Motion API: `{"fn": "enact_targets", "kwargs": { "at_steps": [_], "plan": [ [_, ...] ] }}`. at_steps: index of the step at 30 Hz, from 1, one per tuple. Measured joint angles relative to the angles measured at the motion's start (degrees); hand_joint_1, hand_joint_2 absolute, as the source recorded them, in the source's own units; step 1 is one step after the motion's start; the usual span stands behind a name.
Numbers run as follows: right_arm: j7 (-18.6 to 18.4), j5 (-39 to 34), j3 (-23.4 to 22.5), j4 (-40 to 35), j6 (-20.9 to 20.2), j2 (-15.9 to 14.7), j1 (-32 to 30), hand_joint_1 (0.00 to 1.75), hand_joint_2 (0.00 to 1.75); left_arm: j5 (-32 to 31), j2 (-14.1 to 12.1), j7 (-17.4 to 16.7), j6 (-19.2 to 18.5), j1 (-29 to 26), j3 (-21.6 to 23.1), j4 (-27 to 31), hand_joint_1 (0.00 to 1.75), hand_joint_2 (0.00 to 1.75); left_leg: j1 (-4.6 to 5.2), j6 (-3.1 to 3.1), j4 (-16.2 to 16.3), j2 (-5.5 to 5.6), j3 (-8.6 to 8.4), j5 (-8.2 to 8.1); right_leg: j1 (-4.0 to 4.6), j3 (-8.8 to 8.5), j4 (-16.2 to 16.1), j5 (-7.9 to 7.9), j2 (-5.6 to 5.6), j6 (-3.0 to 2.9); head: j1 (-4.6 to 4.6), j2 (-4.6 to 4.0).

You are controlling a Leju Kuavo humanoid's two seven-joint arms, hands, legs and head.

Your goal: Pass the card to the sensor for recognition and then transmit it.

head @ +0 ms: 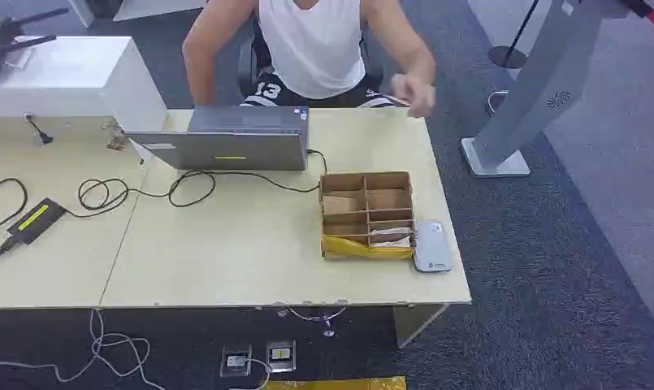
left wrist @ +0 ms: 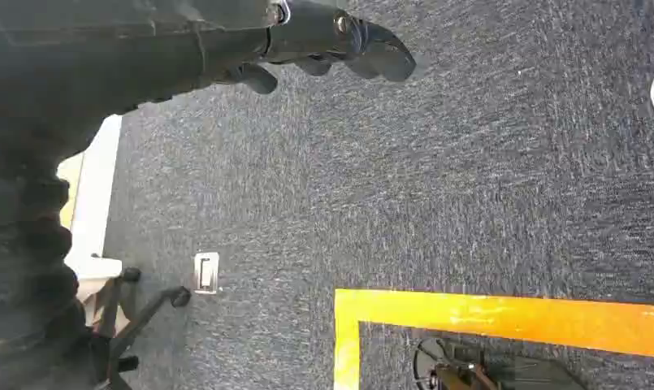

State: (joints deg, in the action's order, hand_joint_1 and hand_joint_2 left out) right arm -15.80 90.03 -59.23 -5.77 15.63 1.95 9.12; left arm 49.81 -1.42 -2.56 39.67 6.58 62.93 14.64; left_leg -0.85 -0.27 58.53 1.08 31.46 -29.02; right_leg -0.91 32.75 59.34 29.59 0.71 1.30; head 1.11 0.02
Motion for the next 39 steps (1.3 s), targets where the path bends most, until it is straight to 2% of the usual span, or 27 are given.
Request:
{"fn": "enact_targets", "kwargs": {
  "at_steps": [9, 15, 16, 19, 21, 22, 25, 27, 28, 30, 35, 37, 39],
  "plan": [
    [1.14, -0.19, 0.0, 0.0, 0.48, -0.02, 0.03, 0.0, 0.0, -0.68, 0.0, 0.68, 0.02, -0.01, -0.02, 0.0, 0.0, 1.75, 0.0, 0.0, 0.0, 0.0, 0.0, 0.0, 0.0, -0.01, 0.0, 0.0, 0.0, 0.0, 0.0, -0.02],
    [2.75, -4.11, -0.77, 0.0, 1.46, -0.02, 0.19, 0.0, 0.0, -0.68, -0.02, 0.55, 0.02, -0.02, -0.02, 0.0, 0.0, 1.75, 0.0, 0.0, 0.0, 0.0, 0.0, 0.0, 0.0, 0.0, 0.0, 0.0, 0.0, 0.0, 0.0, -0.02],
    [2.8, -4.15, -0.83, 0.0, 1.49, -0.02, 0.21, 0.0, 1.75, -0.68, -0.02, 0.55, 0.02, -0.02, -0.04, 0.0, 0.0, 1.75, 0.0, 0.0, 0.0, 0.0, 0.0, 0.0, 0.0, 0.0, 0.0, 0.0, 0.0, 0.0, 0.0, -0.02],
    [3.36, -5.04, -1.09, 0.0, 1.7, -0.02, 0.26, 0.0, 1.75, -0.68, -0.02, 0.55, 0.02, -0.02, -0.09, 0.0, 0.0, 1.75, 0.0, 0.0, 0.0, 0.0, 0.0, 0.0, 0.0, 0.0, 0.0, 0.0, 0.0, 0.0, 0.0, 0.0],
    [7.14, -11.29, -2.78, 0.0, 3.2, -0.02, 0.43, 0.0, 1.75, -0.63, -0.02, 0.52, 0.02, -0.05, -0.28, 0.0, 0.0, 1.75, 0.0, 0.0, 0.0, 0.0, 0.01, 0.0, 0.0, 0.0, 0.0, 0.0, 0.0, 0.0, 0.0, -0.02],
    [10.66, -15.03, -4.31, 0.0, 5.01, -0.04, 0.59, 0.0, 1.75, -0.61, -0.02, 0.52, 0.02, -0.07, -0.46, 0.0, 0.0, 1.75, 0.0, 0.0, 0.0, 0.0, 0.02, 0.0, 0.0, -0.01, 0.0, 0.0, -0.01, 0.0, 0.0, -0.02],
    [24.91, -25.19, -9.58, 0.0, 12.42, -1.34, 2.74, 0.0, 1.75, -0.59, -0.04, 0.52, 0.02, -0.21, -0.96, 0.0, 0.0, 1.75, 0.06, 0.01, 0.0, -0.03, 0.01, 0.01, -0.08, 0.03, 0.01, -0.06, 0.03, -0.02, 0.0, -0.02],
    [34.18, -30.96, -12.75, 0.0, 15.79, -3.83, 5.67, 0.0, 1.75, -0.59, -0.09, 0.52, 0.02, -0.2, -0.98, 0.0, 0.0, 1.75, 0.13, 0.08, 0.0, -0.07, -0.01, 0.05, -0.16, 0.03, -0.01, -0.11, 0.06, 0.04, 0.0, 0.0],
    [36.87, -32.3, -14.33, 0.0, 17.13, -5.61, 7.39, 0.0, 1.75, -0.59, -0.13, 0.52, 0.02, -0.2, -1.01, 0.0, 0.0, 1.75, 0.14, 0.1, 0.01, -0.11, -0.02, 0.07, -0.16, 0.02, -0.03, -0.16, 0.11, 0.1, 0.02, -0.02],
    [39.71, -33.72, -17.07, 0.04, 18.03, -8.43, 10.33, 0.0, 1.75, -0.61, -0.26, 0.57, 0.02, -0.21, -1.05, 0.0, 0.0, 1.75, 0.17, 0.16, 0.02, -0.09, -0.03, 0.1, -0.19, 0.0, -0.06, -0.18, 0.09, 0.12, 0.02, 0.0],
    [50.49, -37.92, -21.27, 0.5, 18.58, -14.28, 16.7, 0.0, 1.75, -0.92, -0.44, 1.36, 0.02, -0.34, -1.22, 0.0, 0.0, 1.75, 0.32, 0.21, 0.03, -0.1, 0.03, 0.14, -0.34, 0.08, -0.04, -0.29, 0.09, 0.14, -0.04, -0.02],
    [50.58, -36.75, -22.22, 0.63, 18.49, -17.76, 20.22, 0.0, 1.75, -0.96, -0.44, 1.77, 0.02, -0.3, -1.22, 0.0, 0.0, 1.75, 0.35, 0.24, 0.04, -0.1, 0.0, 0.17, -0.36, 0.07, -0.03, -0.29, 0.08, 0.14, -0.02, -0.02],
    [50.25, -36.35, -22.75, 0.63, 18.43, -19.72, 22.55, 0.0, 1.75, -0.96, -0.44, 1.84, 0.02, -0.33, -1.22, 0.0, 0.0, 1.75, 0.3, 0.26, 0.04, 0.01, 0.0, 0.18, -0.31, 0.01, -0.05, -0.29, -0.02, 0.14, 0.04, -0.02]
  ]
}}
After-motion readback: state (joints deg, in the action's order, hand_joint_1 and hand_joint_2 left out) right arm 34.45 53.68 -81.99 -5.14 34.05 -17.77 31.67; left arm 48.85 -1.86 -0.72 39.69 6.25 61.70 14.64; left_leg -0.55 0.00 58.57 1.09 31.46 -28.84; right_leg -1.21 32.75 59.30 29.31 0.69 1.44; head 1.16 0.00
